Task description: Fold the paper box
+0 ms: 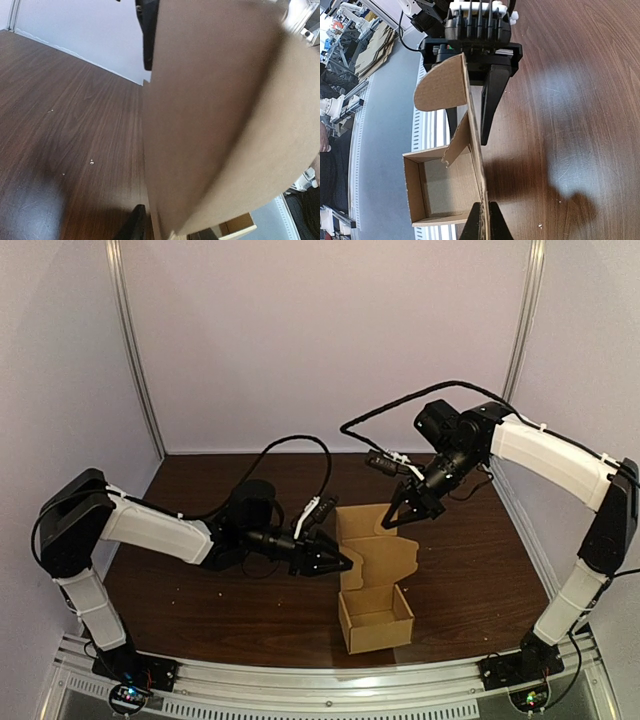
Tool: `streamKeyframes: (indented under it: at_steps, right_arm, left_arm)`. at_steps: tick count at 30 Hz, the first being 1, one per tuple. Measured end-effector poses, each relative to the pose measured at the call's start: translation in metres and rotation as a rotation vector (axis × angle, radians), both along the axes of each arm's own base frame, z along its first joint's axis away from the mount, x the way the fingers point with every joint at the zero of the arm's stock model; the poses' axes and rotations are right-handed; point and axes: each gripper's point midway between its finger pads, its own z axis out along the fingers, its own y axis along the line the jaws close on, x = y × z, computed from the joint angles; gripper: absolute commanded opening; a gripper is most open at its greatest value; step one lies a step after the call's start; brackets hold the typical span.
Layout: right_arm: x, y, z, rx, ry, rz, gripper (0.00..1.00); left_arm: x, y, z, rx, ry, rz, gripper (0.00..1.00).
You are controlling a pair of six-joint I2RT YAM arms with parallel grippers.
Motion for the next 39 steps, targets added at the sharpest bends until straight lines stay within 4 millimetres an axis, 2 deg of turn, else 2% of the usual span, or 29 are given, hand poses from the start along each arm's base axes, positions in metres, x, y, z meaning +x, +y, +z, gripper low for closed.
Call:
streamKeyframes:
  at_steps: [6,11,15,19,24,26,28,31,39]
  right_arm:
    - [-0.001,0.003,0.004,0.026,0.004,0.006,0.0]
    - [-0.004,0.001,0.007,0.039,0.001,0.004,0.0]
    - [-0.003,0.002,0.009,0.047,-0.002,-0.003,0.17]
    - [0.005,0.003,0.02,0.115,-0.001,-0.028,0.3]
    - [0.035,-0.022,0.03,0.199,0.017,-0.178,0.4]
    - [0.046,-0.032,0.026,0.222,0.022,-0.239,0.46]
    - [0.05,-0.034,0.018,0.227,0.045,-0.267,0.48]
    - [0.055,-0.031,0.01,0.228,0.076,-0.287,0.5]
    - [0.06,-0.017,0.013,0.257,0.085,-0.265,0.44]
  left_arm:
    - [-0.003,-0.006,0.008,-0.015,-0.018,-0.007,0.09]
    - [0.003,-0.007,0.006,-0.01,-0.036,0.024,0.03]
    - [0.005,-0.006,0.008,-0.004,-0.058,0.04,0.0]
    - [0.01,-0.004,0.015,0.006,-0.098,0.094,0.0]
    - [0.024,0.005,0.038,0.014,-0.163,0.213,0.0]
    - [0.031,0.01,0.05,0.01,-0.189,0.266,0.0]
    - [0.035,0.015,0.058,0.009,-0.204,0.307,0.0]
    - [0.04,0.02,0.061,0.026,-0.209,0.347,0.0]
    - [0.048,0.024,0.052,0.083,-0.183,0.401,0.0]
